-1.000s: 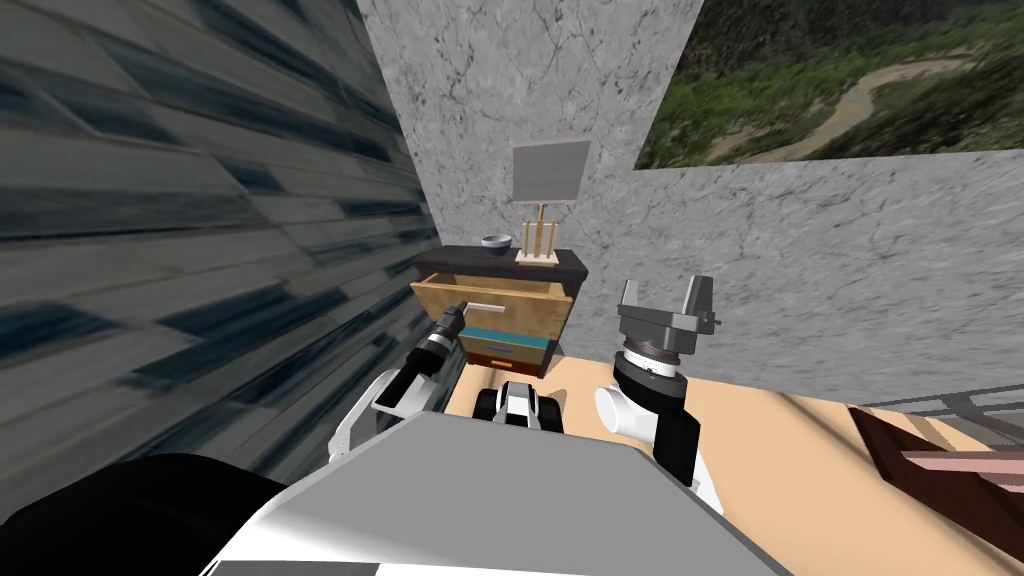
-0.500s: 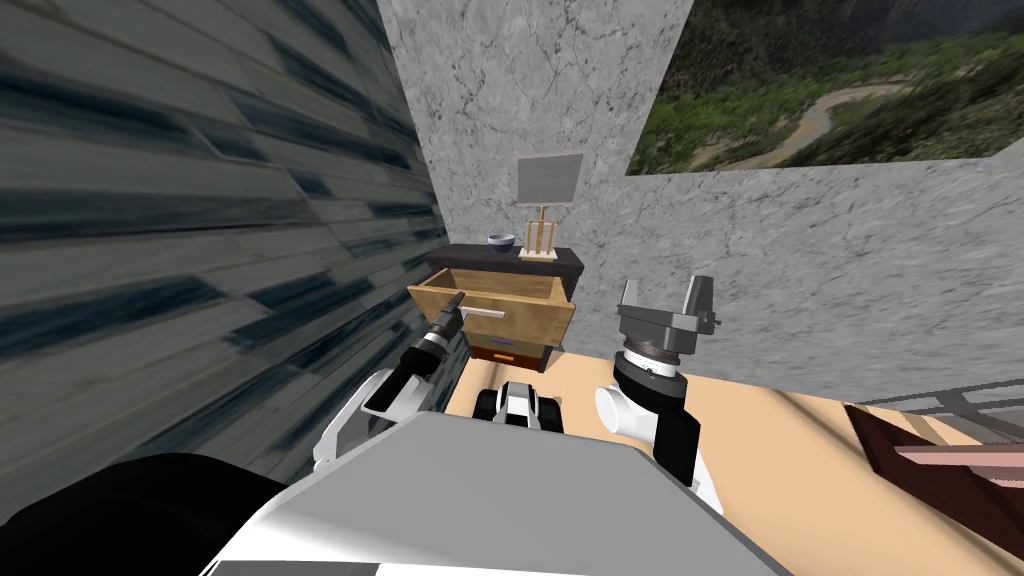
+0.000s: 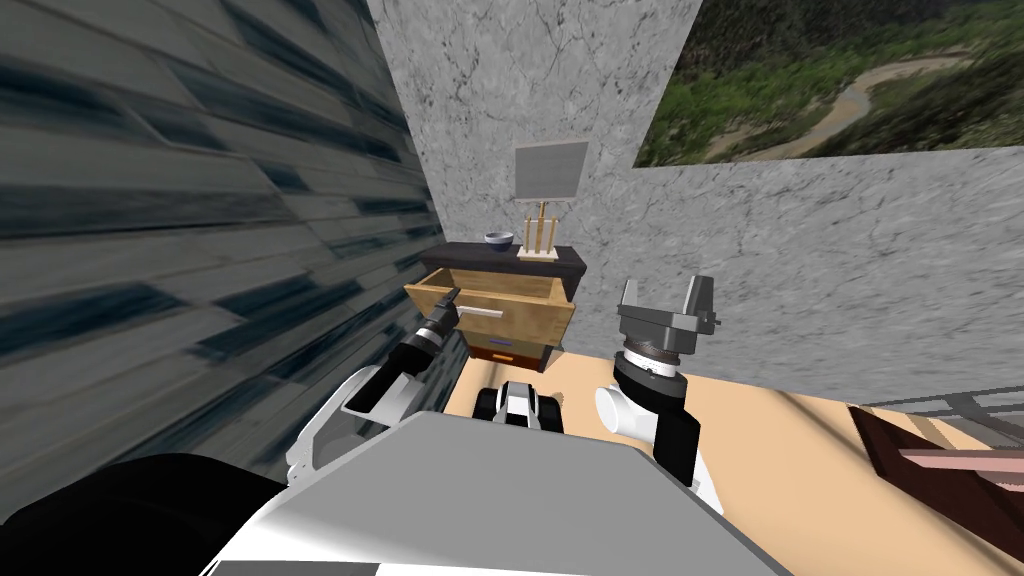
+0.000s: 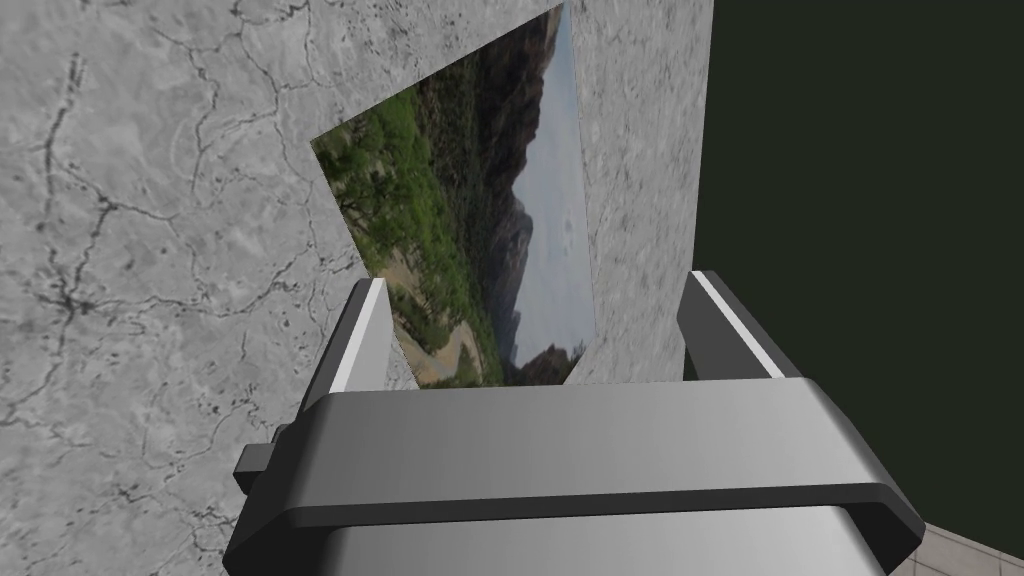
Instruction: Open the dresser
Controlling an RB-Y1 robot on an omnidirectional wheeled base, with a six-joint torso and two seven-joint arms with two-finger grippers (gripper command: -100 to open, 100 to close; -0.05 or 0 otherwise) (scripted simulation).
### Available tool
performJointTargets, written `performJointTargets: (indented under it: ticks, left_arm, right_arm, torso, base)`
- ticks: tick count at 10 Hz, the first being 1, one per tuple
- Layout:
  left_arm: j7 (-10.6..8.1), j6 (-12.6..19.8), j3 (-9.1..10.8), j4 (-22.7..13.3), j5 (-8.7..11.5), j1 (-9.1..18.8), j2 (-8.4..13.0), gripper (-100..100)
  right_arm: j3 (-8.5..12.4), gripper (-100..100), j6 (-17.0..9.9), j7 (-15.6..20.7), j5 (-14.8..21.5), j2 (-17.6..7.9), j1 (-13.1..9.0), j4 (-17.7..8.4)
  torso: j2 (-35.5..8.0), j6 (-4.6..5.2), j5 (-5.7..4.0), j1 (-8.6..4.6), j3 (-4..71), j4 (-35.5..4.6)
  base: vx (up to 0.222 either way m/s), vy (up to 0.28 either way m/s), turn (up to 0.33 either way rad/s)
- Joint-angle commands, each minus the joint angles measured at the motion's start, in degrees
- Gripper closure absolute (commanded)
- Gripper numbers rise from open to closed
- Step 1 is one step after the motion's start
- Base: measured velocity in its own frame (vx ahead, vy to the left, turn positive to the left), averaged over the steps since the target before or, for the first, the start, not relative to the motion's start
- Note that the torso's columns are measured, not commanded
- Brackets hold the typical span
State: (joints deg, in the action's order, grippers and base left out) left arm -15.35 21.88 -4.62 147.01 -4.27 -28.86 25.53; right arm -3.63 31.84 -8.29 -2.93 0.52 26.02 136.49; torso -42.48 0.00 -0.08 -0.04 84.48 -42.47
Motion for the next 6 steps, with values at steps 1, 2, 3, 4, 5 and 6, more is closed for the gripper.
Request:
performJointTargets:
  ticks: [1, 2, 3, 4, 5, 6]
  left_arm:
    - [-1.73, 3.01, 1.24, 2.83, 0.47, 0.75, 1.86, -100]
    - [-1.29, 2.96, 0.56, 1.50, 0.48, 0.64, 1.43, -100]
    - [-1.44, 3.40, 0.60, 1.53, 0.52, 0.66, 1.51, 0]
    - [-1.43, 3.46, 0.56, 1.41, 0.52, 0.58, 1.51, 0]
    - [-1.44, 3.53, 0.54, 1.33, 0.53, 0.53, 1.51, 0]
    - [-1.44, 3.59, 0.53, 1.27, 0.54, 0.49, 1.52, 0]
  right_arm:
    - [0.00, 0, 0.00, 0.00, 0.00, 0.00, 0.00, 0.00]
    - [0.00, 0, 0.00, 0.00, 0.00, 0.00, 0.00, 0.00]
    - [0.00, 0, 0.00, 0.00, 0.00, 0.00, 0.00, 0.00]
    - [0.00, 0, 0.00, 0.00, 0.00, 0.00, 0.00, 0.00]
    - [0.00, 0, 0.00, 0.00, 0.00, 0.00, 0.00, 0.00]
    - [0.00, 0, 0.00, 0.00, 0.00, 0.00, 0.00, 0.00]
  torso:
    - [-0.04, 0.00, -0.07, -0.05, 0.00, -0.10]
    - [-0.10, -0.03, -0.17, -0.11, 0.01, -0.24]
    - [-0.12, -0.02, -0.08, -0.10, -0.06, -0.10]
    - [-0.05, -0.01, -0.02, -0.07, -0.04, -0.01]
    - [0.03, 0.00, 0.01, -0.04, 0.01, 0.05]
    - [0.09, 0.00, 0.03, -0.03, 0.04, 0.09]
  base:
    - [0.000, -0.015, 0.002]
    - [0.007, -0.004, -0.001]
    - [0.000, 0.000, 0.000]
    - [0.000, 0.000, 0.000]
    - [0.000, 0.000, 0.000]
    - [0.000, 0.000, 0.000]
